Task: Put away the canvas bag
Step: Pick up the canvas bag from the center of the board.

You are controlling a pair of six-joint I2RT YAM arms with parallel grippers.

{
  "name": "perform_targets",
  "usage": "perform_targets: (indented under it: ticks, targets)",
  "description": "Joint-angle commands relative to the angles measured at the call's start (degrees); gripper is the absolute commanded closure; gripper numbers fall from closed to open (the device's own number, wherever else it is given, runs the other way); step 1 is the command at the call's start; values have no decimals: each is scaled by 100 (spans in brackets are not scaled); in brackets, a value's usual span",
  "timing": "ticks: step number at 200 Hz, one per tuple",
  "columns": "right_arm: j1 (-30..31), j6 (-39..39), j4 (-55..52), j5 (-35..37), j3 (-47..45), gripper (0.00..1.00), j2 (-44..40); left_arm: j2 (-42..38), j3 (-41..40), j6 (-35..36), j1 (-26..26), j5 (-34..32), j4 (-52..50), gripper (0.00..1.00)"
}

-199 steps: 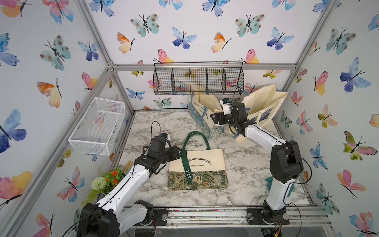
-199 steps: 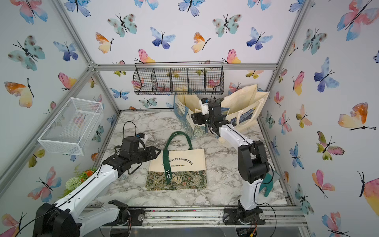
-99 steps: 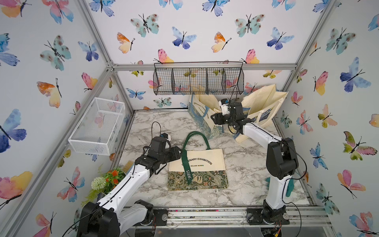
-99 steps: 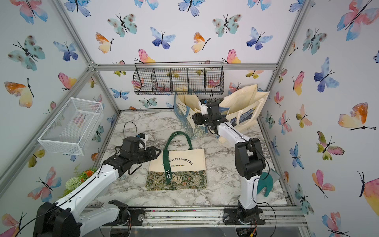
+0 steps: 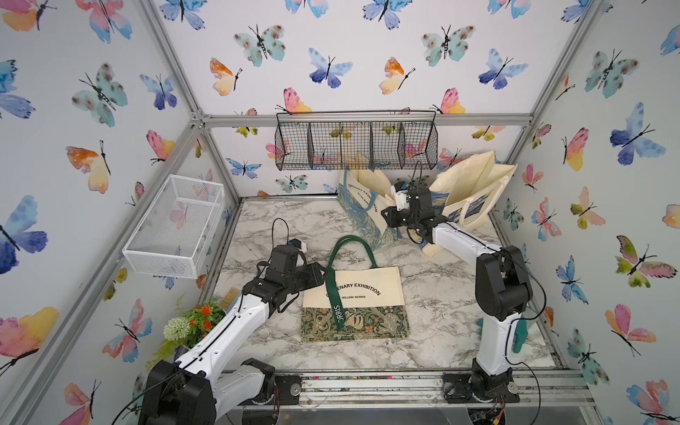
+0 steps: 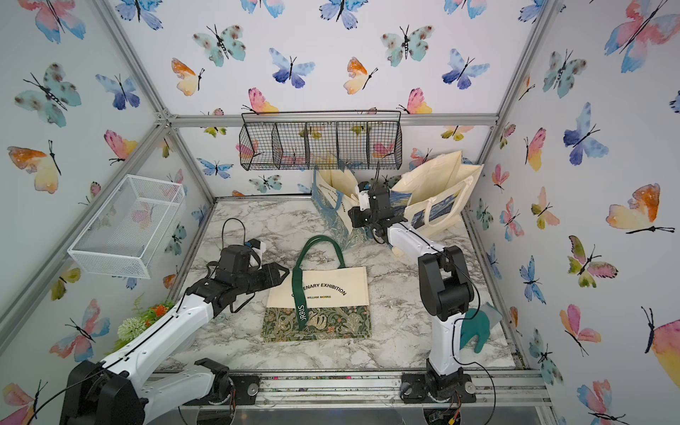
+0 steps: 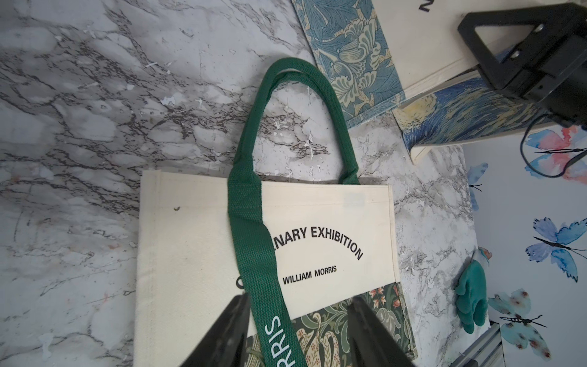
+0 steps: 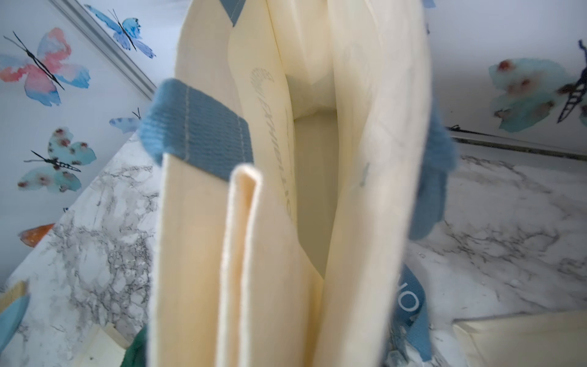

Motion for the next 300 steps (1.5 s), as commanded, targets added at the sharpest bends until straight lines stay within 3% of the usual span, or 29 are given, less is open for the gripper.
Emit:
perform_targets:
  ticks: [1, 18, 242, 270, 300]
  targets:
    - [44, 14, 2, 126, 36, 82, 51, 37, 94, 79, 28, 82, 8, 46]
    - [44, 0, -74, 243, 157, 98, 68, 29, 84, 80, 21, 80, 8, 46]
    - [323, 221, -698, -17, 908, 98, -764, 54, 94, 56, 34, 136, 70, 46]
    - [513, -24, -1041, -122, 683, 98, -998, 24, 71, 45, 34, 115, 85, 46]
    - [818, -429, -1587, 239, 534, 98, -1302, 52, 63, 22, 34, 137, 148, 46]
